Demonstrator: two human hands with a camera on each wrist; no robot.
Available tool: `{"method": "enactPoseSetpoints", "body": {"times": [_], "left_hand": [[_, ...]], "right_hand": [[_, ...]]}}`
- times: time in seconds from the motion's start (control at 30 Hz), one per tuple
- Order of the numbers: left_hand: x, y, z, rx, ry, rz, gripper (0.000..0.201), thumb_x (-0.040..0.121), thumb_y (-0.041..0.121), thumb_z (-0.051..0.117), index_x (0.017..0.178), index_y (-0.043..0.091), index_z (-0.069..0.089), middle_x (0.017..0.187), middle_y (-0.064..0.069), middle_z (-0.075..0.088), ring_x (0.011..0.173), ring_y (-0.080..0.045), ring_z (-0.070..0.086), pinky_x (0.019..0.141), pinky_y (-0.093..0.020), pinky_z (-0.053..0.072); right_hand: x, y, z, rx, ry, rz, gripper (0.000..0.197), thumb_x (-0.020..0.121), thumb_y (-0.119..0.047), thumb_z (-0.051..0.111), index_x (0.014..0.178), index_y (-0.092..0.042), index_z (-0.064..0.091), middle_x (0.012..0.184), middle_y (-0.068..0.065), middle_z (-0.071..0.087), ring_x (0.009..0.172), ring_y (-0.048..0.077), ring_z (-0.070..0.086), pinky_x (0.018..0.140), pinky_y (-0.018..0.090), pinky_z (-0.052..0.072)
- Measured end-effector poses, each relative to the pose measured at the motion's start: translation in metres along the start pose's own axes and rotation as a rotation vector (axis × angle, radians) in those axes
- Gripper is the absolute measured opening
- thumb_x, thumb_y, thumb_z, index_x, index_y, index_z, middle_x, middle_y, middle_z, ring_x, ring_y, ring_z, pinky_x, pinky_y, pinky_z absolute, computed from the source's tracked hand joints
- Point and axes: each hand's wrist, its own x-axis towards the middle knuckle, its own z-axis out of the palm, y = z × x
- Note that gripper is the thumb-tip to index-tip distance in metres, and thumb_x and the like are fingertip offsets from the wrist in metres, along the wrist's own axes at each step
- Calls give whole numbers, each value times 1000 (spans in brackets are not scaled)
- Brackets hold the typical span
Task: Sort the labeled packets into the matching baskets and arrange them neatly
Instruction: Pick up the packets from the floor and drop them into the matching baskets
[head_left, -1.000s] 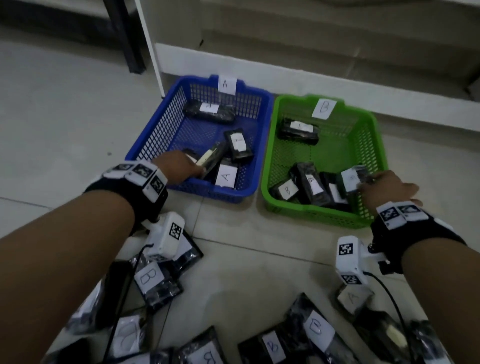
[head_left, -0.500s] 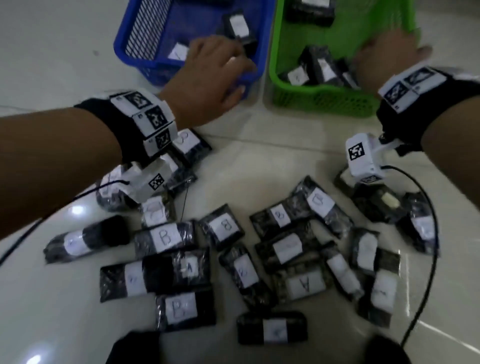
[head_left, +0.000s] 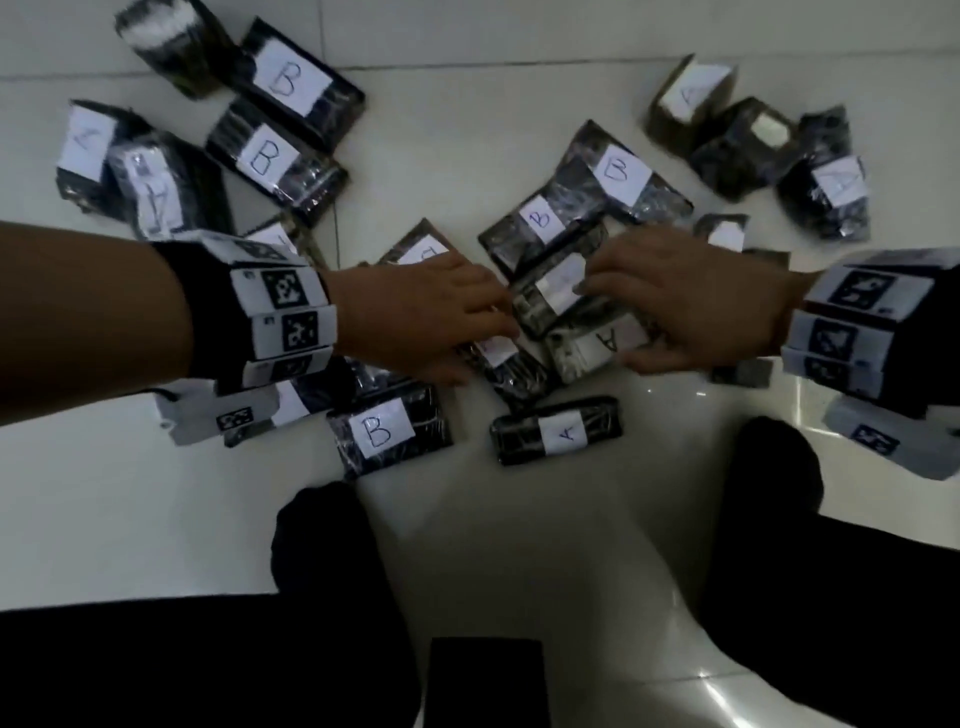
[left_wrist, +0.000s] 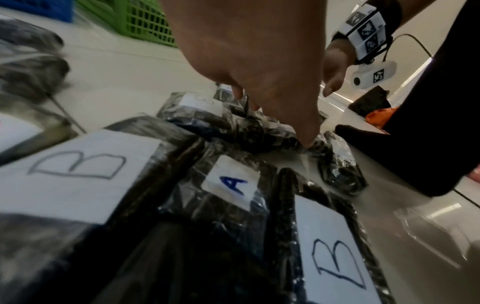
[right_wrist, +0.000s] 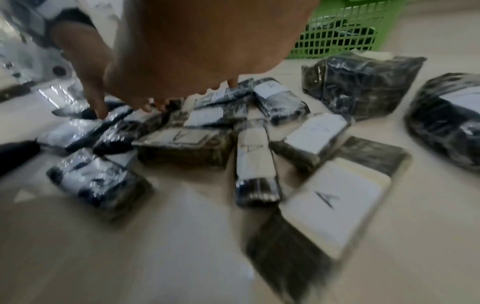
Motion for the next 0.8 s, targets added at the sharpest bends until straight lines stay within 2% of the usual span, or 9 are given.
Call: {"method": "enactPoseSetpoints", "body": {"times": [0.1, 0.17, 0.3, 0.37, 0.43, 0.5, 0.57, 0.7, 0.8], "left_hand": [[7, 2, 5, 51, -67, 42, 70, 76, 52, 66, 131, 14, 44, 127, -12, 53, 112, -31, 53, 93, -43, 44], [11, 3, 7, 91, -63, 35, 69, 77, 47, 67, 133, 12, 46, 127, -11, 54, 112, -29, 54, 92, -40, 42], [13, 0, 8, 88, -44, -23, 66, 72, 31, 73, 130, 10, 49, 122, -10, 58, 107, -26, 56, 88, -37, 39], [12, -3, 6, 49, -39, -50, 67, 70, 29, 74, 129, 9, 49, 119, -10, 58, 106, -26, 55, 88, -37, 39], [9, -5, 2, 13, -13, -86, 67, 70, 31, 75, 127, 10, 46, 118, -8, 57, 105, -24, 54, 89, -37, 37], [7, -8, -2, -52, 11, -134, 66, 73, 31, 74, 128, 11, 43, 118, -7, 56, 103, -22, 53, 91, -36, 38], [4, -10, -11, -182, 37, -177, 65, 75, 27, 75, 128, 9, 42, 115, -8, 56, 98, -23, 55, 88, -36, 44], [-10, -19, -29, -299, 153, -325, 56, 78, 26, 72, 123, 10, 41, 111, -7, 54, 88, -18, 53, 76, -29, 47], [-19, -36, -46, -271, 280, -440, 51, 80, 33, 66, 117, 9, 41, 111, -9, 50, 88, -22, 53, 73, -35, 49]], "right_hand": [[-20, -5, 11, -22, -68, 0, 74, 84, -58, 44, 133, -3, 45, 129, 18, 51, 119, 30, 43, 100, 42, 37], [-23, -8, 16, -43, -78, 47, 75, 82, -56, 49, 135, -4, 42, 131, 17, 51, 120, 30, 44, 99, 42, 41], [-13, -13, 22, -96, -101, 68, 76, 66, -35, 73, 131, -3, 48, 121, 16, 58, 111, 34, 56, 90, 43, 46], [-4, -12, 19, -137, -119, 83, 80, 57, -31, 78, 127, -2, 52, 113, 16, 61, 105, 35, 57, 83, 43, 48], [5, -9, 17, -154, -169, 91, 79, 53, -40, 76, 121, -4, 56, 107, 14, 58, 101, 34, 54, 81, 41, 45], [12, -5, 14, -155, -237, 98, 76, 55, -52, 64, 116, -7, 55, 106, 10, 53, 98, 28, 46, 82, 39, 38], [19, -1, 9, -129, -256, 78, 73, 57, -58, 53, 109, -8, 54, 102, 9, 51, 92, 26, 46, 80, 37, 38], [28, 7, -9, -30, -170, 23, 63, 62, -52, 49, 102, -4, 48, 97, 11, 45, 66, 24, 46, 58, 33, 44], [41, 20, -31, -24, -45, 14, 59, 66, -48, 49, 102, -1, 48, 96, 16, 45, 60, 23, 41, 54, 30, 38]]}}
